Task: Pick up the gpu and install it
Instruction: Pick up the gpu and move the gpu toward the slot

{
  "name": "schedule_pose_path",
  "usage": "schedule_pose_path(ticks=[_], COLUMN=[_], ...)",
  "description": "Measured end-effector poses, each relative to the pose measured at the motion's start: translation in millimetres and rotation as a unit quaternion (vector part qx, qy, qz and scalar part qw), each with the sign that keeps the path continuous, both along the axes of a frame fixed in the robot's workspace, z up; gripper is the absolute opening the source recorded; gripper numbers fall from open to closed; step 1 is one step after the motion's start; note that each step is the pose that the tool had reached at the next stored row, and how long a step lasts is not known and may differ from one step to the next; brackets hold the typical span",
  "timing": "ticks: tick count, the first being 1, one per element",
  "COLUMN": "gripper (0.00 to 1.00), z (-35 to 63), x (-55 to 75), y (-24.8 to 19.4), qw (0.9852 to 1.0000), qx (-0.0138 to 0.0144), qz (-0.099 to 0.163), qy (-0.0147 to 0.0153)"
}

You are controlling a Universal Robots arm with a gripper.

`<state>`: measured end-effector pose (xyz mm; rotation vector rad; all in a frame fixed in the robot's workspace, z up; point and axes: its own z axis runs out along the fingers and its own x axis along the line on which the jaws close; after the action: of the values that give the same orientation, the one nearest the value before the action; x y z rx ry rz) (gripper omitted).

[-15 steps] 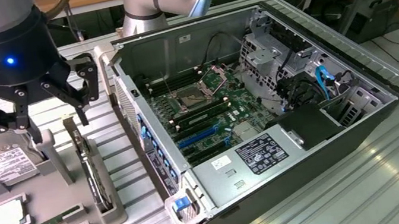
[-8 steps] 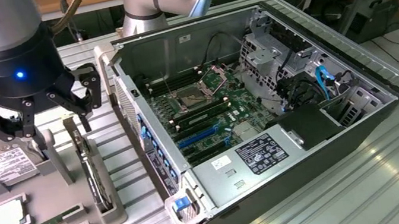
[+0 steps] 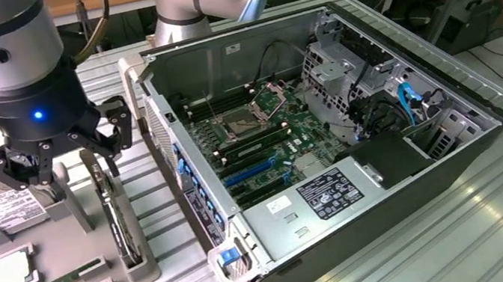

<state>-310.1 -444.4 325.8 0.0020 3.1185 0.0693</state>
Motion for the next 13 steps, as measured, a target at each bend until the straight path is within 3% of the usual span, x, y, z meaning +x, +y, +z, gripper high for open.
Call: schedule_pose_path(ticks=[13], gripper=[0.66], z=[-26.3], x=[0.0], y=[0.0], qw=[1.0], qx=[0.0], qz=[0.0], qy=[0.0])
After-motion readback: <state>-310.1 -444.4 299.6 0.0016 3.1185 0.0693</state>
